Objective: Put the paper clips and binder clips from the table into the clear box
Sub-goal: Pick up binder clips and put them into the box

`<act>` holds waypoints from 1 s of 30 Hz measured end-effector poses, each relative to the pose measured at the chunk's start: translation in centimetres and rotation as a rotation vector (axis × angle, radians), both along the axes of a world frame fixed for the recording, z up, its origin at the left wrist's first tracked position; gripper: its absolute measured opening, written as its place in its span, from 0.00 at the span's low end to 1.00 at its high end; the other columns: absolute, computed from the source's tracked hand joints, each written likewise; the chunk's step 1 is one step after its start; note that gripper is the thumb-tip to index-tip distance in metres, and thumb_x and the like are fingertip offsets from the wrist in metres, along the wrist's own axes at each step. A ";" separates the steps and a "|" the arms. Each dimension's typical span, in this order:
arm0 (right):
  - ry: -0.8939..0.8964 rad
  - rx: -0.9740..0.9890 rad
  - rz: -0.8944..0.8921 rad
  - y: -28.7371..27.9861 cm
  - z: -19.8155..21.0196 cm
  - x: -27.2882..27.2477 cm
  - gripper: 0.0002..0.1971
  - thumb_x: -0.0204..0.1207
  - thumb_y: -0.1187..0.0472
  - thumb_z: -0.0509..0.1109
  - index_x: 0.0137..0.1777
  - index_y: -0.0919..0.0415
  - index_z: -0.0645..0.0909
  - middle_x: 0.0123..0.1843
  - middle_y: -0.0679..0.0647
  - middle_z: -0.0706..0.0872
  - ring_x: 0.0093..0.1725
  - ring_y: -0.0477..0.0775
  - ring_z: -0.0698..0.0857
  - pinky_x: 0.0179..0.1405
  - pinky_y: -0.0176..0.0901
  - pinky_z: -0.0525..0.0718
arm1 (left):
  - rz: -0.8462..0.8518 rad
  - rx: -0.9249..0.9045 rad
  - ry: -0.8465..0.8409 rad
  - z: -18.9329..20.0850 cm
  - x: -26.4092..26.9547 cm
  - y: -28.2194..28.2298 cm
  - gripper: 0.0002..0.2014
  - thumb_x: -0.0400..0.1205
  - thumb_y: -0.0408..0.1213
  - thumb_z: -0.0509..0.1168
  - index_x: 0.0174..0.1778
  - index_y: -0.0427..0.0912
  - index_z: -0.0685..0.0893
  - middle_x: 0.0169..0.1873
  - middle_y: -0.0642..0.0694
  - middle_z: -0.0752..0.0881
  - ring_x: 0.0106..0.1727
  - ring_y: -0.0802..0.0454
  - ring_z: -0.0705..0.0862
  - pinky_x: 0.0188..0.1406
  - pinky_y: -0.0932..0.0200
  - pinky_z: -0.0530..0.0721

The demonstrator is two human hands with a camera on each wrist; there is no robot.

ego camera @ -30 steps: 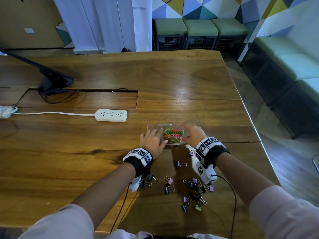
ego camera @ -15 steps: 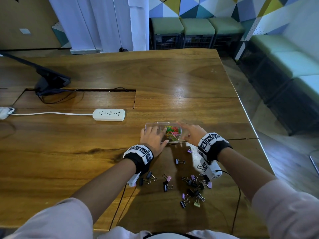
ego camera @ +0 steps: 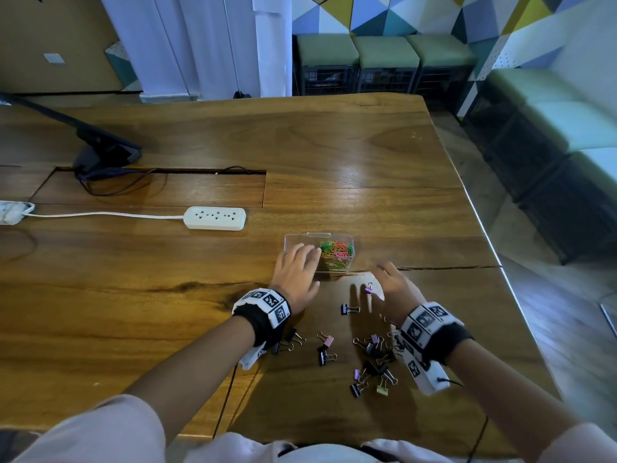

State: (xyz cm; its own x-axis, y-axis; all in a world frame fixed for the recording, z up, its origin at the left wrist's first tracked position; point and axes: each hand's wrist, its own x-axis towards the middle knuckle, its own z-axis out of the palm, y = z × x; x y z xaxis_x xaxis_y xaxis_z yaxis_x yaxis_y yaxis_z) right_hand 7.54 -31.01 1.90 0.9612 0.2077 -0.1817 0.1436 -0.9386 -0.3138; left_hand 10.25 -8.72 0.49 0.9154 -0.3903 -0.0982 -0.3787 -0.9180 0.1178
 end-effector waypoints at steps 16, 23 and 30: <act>0.274 0.013 -0.041 -4.2 -3.0 -6.1 0.30 0.57 0.51 0.83 0.60 0.42 0.78 0.55 0.42 0.66 0.54 0.45 0.77 0.55 0.34 0.82 | -0.769 0.118 0.287 -1.8 -9.3 -6.4 0.30 0.81 0.51 0.63 0.79 0.55 0.62 0.81 0.43 0.58 0.81 0.40 0.57 0.76 0.34 0.62; 0.257 0.052 -0.076 -4.0 -3.2 -5.6 0.15 0.67 0.56 0.78 0.54 0.50 0.84 0.53 0.46 0.71 0.50 0.45 0.77 0.47 0.26 0.74 | -0.782 0.216 0.313 -3.0 -10.0 -5.2 0.27 0.84 0.48 0.60 0.80 0.56 0.61 0.83 0.48 0.49 0.83 0.42 0.47 0.79 0.32 0.55; 0.179 0.081 -0.160 -4.4 -3.2 -4.9 0.12 0.69 0.65 0.75 0.51 0.52 0.87 0.52 0.46 0.75 0.47 0.45 0.77 0.46 0.28 0.76 | -0.540 0.258 0.387 -2.7 -8.3 -2.6 0.28 0.85 0.53 0.53 0.80 0.65 0.49 0.83 0.42 0.44 0.82 0.35 0.36 0.78 0.28 0.48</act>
